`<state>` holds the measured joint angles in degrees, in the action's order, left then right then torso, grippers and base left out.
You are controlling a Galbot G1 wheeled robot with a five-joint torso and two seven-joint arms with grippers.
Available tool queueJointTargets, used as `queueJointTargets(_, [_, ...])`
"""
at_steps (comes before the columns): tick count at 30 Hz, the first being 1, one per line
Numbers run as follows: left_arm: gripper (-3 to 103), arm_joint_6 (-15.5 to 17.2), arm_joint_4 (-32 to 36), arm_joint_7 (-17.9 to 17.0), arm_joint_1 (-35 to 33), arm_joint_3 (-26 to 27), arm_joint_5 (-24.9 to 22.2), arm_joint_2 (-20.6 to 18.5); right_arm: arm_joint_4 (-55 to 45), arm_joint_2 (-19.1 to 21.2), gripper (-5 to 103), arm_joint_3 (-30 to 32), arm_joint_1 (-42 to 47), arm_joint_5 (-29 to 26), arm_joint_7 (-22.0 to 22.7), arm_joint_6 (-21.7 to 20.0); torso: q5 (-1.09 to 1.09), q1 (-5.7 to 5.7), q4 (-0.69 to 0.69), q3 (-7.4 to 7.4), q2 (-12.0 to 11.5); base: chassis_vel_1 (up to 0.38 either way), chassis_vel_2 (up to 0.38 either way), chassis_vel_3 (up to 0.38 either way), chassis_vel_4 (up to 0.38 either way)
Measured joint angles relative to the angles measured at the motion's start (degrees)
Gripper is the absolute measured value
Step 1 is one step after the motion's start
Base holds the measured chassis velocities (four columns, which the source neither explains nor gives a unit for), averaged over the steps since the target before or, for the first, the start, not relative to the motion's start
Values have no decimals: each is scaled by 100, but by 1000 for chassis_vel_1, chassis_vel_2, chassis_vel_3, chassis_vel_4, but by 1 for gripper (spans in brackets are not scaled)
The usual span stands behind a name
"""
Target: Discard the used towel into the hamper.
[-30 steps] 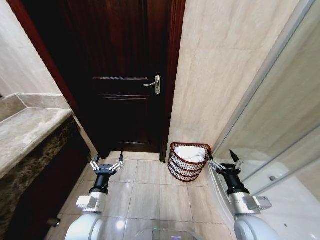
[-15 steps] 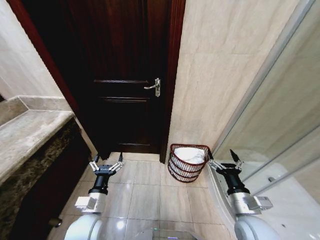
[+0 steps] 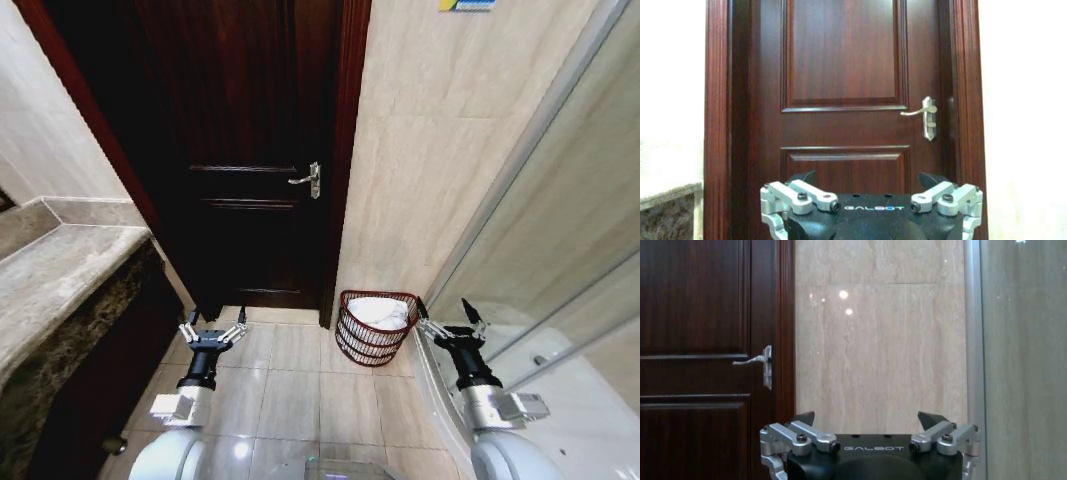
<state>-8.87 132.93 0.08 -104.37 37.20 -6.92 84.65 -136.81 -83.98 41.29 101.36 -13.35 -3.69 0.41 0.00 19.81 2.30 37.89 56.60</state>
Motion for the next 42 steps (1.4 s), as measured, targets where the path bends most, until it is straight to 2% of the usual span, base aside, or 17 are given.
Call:
queueJointTargets(4, [100,-1,32,0,5,0,2,-1,-21,11,100,9,-3,-19,-1,-19,0,72,0,94,165,0,0,0,0])
queueJointTargets(31, [100,22,110,-3,-48,-27,19,40,-56,109,100,12,-34,-178,26,-14,0,400,0,504,903,0,0,0,0])
queueJointTargets(42, [100,29,111,-4,-81,-73,76,70,-10,121,100,168,15,-248,-184,123,0,551,0,683,1236,0,0,0,0])
